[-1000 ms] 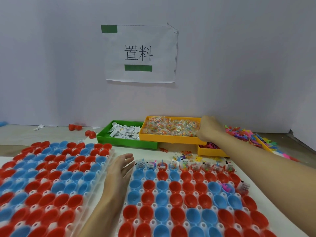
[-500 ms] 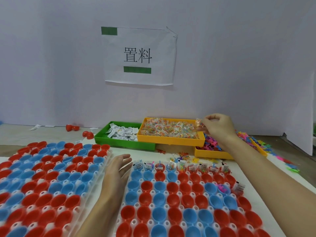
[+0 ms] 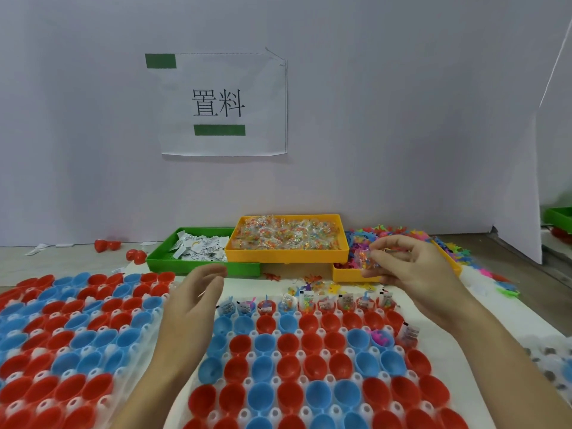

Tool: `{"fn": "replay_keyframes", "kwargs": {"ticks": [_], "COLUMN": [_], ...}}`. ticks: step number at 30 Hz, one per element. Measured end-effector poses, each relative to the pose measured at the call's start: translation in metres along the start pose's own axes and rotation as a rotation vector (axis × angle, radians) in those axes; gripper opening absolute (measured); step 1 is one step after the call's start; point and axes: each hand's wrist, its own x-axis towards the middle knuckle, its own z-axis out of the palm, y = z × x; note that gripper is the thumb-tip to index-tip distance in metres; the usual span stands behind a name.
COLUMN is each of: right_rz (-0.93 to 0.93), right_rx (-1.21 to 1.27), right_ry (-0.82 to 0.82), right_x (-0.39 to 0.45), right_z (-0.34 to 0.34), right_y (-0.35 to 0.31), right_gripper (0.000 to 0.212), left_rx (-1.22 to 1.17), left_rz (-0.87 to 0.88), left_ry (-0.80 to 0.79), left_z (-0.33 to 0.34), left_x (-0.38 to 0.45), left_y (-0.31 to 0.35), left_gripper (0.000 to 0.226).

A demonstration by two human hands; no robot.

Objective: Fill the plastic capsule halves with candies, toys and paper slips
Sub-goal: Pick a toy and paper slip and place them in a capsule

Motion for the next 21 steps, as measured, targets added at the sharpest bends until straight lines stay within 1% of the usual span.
{"fn": "replay_keyframes", "kwargs": {"ticks": [2, 5, 7, 9, 11, 13, 16, 21], "right_rz": [-0.012, -0.024, -0.037, -0.082, -0.15, -0.221, -0.278, -0.286], "right_rx": [-0.032, -0.054, -0.09, -0.143, -0.173, -0.195, -0.23, -0.269], "right_ry": [-0.038, -0.077, -0.155, -0.25, -0.322, -0.379, -0.467, -0.486], "right_x": [0.001, 0.005, 0.009, 0.014, 0.016, 0.016, 0.015, 0.017], "right_z": [-0.005, -0.007, -0.004, 0.0, 0.005, 0.011, 0.019, 0.024], "right_y": [-0.006, -0.016, -0.028, -0.042, -0.055, -0.065, -0.07, -0.067], "right_gripper": [0.007, 0.007, 0.007, 0.008, 0.007, 0.006, 0.007, 0.007], "left_rx": [0.039, 0.157, 0.238, 0.268, 0.248, 0.189, 0.138, 0.011], "left_rz": [0.056, 0.145, 0.185, 0.208, 0.219, 0.203, 0.166, 0.135], "left_ry": [-0.091, -0.315, -0.484, -0.591, -0.608, -0.568, -0.489, -0.467], "left_z": [0.006, 0.016, 0.022, 0.028, 0.033, 0.038, 0.045, 0.054], "left_x": [0.003, 0.012, 0.019, 0.023, 0.026, 0.026, 0.027, 0.028], "left_y": [0.016, 0.048, 0.071, 0.087, 0.096, 0.1, 0.097, 0.091], "left_gripper": [0.019, 0.016, 0.014, 0.016, 0.019, 0.019, 0.021, 0.004]}}
